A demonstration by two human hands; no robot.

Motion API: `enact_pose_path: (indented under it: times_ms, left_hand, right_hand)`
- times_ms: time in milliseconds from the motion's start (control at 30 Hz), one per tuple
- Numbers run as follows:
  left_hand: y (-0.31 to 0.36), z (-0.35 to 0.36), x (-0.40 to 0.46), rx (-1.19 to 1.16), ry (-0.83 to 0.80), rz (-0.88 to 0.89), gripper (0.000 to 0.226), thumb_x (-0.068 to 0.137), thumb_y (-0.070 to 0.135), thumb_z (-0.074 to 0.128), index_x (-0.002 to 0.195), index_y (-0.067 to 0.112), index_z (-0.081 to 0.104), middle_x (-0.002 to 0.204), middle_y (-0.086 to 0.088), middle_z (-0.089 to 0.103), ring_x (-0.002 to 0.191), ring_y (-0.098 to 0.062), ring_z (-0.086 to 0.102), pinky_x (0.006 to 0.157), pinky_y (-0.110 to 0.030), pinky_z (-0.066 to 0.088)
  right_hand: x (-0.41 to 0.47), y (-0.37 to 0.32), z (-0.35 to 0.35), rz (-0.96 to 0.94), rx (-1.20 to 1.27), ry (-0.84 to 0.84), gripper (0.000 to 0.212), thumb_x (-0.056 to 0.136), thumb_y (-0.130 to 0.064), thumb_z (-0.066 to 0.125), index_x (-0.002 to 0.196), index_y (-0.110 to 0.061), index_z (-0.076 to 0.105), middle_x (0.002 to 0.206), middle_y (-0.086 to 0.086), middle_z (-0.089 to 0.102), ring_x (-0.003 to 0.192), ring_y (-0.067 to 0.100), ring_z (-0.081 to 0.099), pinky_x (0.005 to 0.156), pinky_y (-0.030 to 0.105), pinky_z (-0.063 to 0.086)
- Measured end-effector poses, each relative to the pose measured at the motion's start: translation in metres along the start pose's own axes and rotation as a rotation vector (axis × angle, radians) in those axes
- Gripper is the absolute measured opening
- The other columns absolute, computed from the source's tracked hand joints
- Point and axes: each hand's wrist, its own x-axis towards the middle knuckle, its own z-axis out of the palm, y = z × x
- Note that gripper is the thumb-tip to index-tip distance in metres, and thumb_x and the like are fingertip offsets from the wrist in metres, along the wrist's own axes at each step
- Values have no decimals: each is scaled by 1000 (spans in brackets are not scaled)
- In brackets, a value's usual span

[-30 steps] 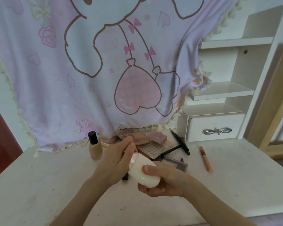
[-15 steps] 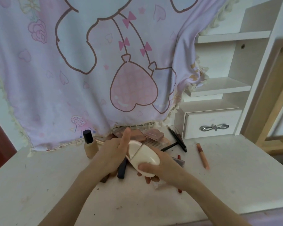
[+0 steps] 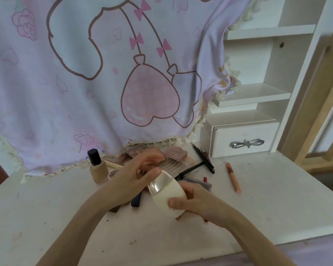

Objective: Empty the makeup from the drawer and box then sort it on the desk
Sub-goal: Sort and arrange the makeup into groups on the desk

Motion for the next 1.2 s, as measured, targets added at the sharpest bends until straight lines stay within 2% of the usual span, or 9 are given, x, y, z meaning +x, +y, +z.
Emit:
enact_pose_path:
  times_ms: [133,300,400,533,667,733,900,1100,1200]
  left_hand:
    - [11,-6,-1,-148,-255,90,30,82,29,57,111,34,60,122,16,55,119,-5,49,90,-19,45]
    - [13,9,14,125,-43,48,23,81,38,51,96,54,58,99,15,61,92,-3,55,77,-11,41]
    - [17,10,16,128,-57,87,24,78,50,50,101,53,56,99,16,61,95,1,53,77,-8,38]
    - [21,4,17,51,-225,59,32,72,49,54,103,49,58,106,25,61,100,3,55,83,-10,42]
    - [24,18,26,183,3,35,9,82,43,56,89,47,59,90,15,64,87,1,57,73,-12,41]
    - [27,20,26,128,5,64,18,79,49,52,97,49,56,99,23,61,94,4,55,78,-12,43]
    - [24,12,19,-32,-286,118,37,79,36,58,115,38,57,128,22,50,122,-4,46,91,-24,47]
    - [23,20,27,189,-79,9,33,62,63,51,89,47,59,100,15,60,90,-7,55,85,-32,48]
    - [24,26,28,234,-15,35,34,62,69,42,85,48,53,94,11,58,84,-6,53,79,-23,45]
  right_hand:
    - [-6,4,-12,19,175,-5,46,73,-28,71,114,-11,60,97,2,67,90,20,65,76,35,54]
    - [-10,5,-18,19,44,-15,44,75,-23,69,117,-9,60,107,11,65,99,21,64,80,36,54]
    - [-12,7,-21,0,64,6,44,75,-23,69,116,-10,61,107,10,66,100,23,64,85,41,54]
    - [-20,2,-28,-19,98,17,41,80,-19,64,120,-10,59,104,7,67,93,19,66,67,20,51]
    - [-19,1,-26,-58,-42,72,34,86,-16,65,119,-14,60,109,5,66,99,11,64,77,19,49]
    - [-20,1,-26,-69,-38,110,33,86,-17,66,118,-16,60,106,1,67,95,9,64,74,17,48]
    - [-25,5,-35,-93,65,107,43,76,-34,70,117,-20,63,114,14,64,107,30,59,88,43,43]
    - [-24,8,-35,-93,37,77,45,78,-31,68,121,-19,60,113,7,66,105,22,63,84,32,51]
    - [-23,8,-33,-112,50,95,41,80,-24,65,120,-16,60,109,6,67,98,16,64,74,22,49]
